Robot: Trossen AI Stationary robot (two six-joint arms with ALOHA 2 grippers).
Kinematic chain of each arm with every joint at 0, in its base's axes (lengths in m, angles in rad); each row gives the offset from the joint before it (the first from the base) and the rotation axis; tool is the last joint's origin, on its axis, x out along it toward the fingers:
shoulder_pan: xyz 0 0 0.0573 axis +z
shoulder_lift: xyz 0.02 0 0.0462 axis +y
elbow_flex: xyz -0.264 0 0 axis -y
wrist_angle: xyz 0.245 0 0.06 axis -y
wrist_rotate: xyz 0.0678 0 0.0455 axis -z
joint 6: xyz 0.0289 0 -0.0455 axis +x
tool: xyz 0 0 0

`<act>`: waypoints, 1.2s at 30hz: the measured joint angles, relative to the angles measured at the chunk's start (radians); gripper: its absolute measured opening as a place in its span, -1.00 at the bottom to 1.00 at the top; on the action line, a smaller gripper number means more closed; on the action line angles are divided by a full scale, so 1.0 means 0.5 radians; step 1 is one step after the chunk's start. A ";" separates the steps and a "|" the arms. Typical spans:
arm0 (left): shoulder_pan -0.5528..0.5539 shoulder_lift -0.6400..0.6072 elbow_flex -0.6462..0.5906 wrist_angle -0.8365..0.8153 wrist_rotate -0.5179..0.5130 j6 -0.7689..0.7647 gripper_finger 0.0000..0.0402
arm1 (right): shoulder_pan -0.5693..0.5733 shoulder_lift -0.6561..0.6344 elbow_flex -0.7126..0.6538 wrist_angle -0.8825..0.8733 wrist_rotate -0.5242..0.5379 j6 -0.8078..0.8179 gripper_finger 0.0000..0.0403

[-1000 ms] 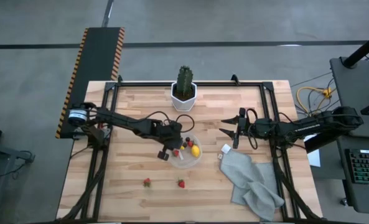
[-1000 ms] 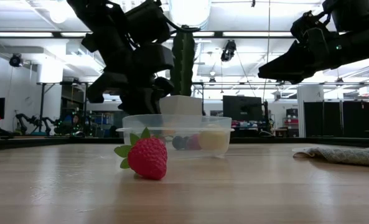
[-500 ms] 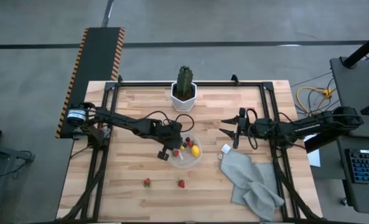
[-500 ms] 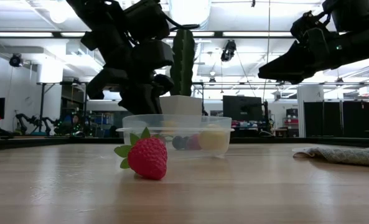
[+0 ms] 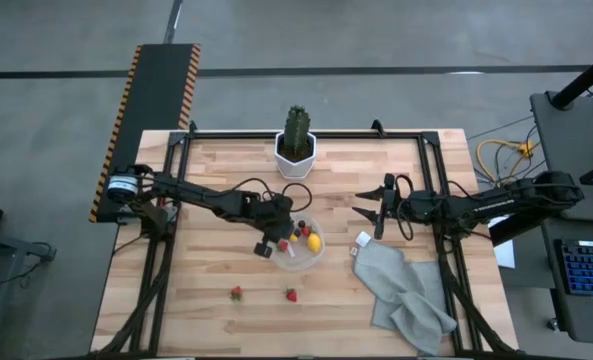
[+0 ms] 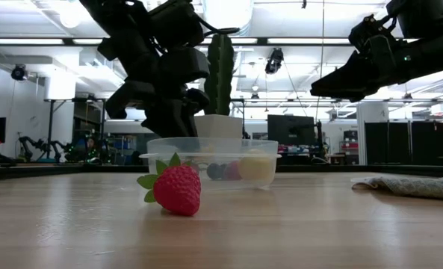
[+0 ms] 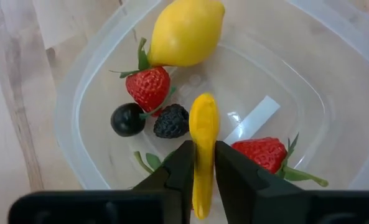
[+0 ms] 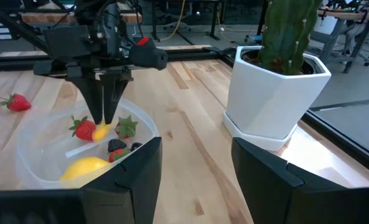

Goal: Pick and placing Produce into tupperware
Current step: Put the yellow corn into the transparent container, then put the red strawberry into the transparent container

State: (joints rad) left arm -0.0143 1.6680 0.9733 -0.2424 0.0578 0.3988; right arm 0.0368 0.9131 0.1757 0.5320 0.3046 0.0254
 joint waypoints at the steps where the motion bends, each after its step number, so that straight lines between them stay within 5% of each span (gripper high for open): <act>1: 0.000 0.000 0.000 0.002 0.000 0.000 -0.74 | 0.000 0.000 0.000 0.000 0.000 0.000 -0.07; 13: -0.007 -0.057 -0.003 -0.016 -0.008 -0.009 -0.58 | 0.000 0.000 0.000 0.000 0.002 0.000 -0.07; 25: -0.170 -0.738 -0.032 -0.254 -0.013 -0.377 -0.58 | 0.000 0.000 0.000 -0.008 -0.050 0.026 -0.07; 36: -0.971 -1.091 -0.012 -0.588 -1.095 -0.762 -0.58 | -0.001 -0.001 0.000 -0.005 -0.055 0.055 -0.07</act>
State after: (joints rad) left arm -0.4997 1.1223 0.9674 -0.5365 -0.4899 0.0181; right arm 0.0364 0.9127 0.1757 0.5293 0.2771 0.0528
